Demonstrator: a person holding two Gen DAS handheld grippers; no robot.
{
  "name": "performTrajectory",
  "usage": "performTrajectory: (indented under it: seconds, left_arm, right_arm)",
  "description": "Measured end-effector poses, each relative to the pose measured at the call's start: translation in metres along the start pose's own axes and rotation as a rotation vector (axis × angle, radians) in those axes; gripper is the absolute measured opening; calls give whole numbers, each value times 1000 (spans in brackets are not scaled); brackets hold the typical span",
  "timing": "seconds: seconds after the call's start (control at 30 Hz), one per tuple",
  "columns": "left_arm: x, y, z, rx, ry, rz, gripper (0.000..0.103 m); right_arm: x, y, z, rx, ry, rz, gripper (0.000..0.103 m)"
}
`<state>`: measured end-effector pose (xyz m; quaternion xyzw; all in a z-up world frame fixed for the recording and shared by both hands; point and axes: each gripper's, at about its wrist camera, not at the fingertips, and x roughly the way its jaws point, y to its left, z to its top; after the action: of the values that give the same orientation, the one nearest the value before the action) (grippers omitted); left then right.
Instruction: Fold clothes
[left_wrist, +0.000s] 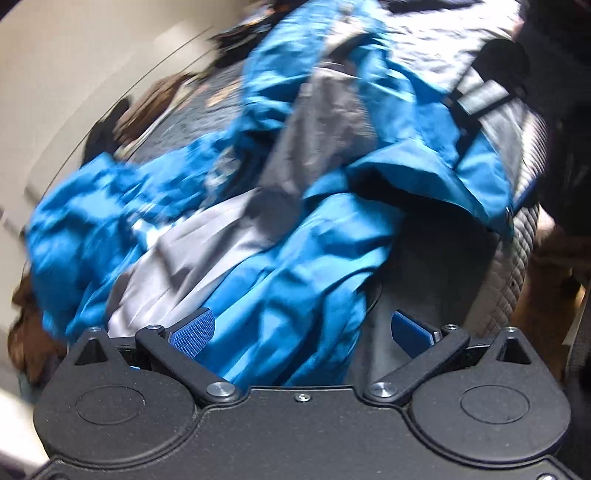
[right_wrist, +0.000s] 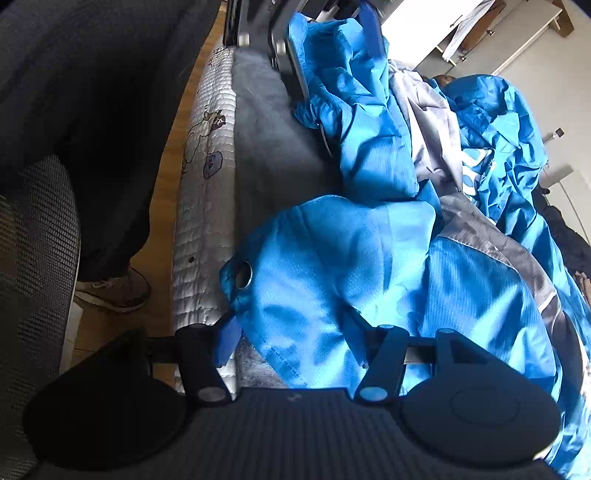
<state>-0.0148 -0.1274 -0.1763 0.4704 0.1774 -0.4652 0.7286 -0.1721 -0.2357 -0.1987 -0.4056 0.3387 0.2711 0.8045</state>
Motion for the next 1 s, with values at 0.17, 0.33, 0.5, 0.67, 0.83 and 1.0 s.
performTrajectory:
  seconds: [0.17,0.33,0.5,0.67,0.83,1.0]
  left_arm:
    - [28,-18,6,117,-10,39,77]
    - [45,-6,7,34,14,20,32]
    - [15,43,0,-199,-40,-48,12]
    - [-45,89,-13,-396,-115,-89,10]
    - [-88,113,-17,-530,-187,-105,9]
    - [-74,108,2,-509,-173,-77,9]
  right_arm:
    - [1,3,-3,-10,-17,-10,60]
    - [1,-4,-6,37,-47,-3,58]
    - [-9,-34,-16,280,-128,28,31]
    - [-20,-49,-21,388,-177,46,25]
    - [-42,-67,-25,511,-290,57,23]
    - [-65,-84,-23,550,-382,-8,19]
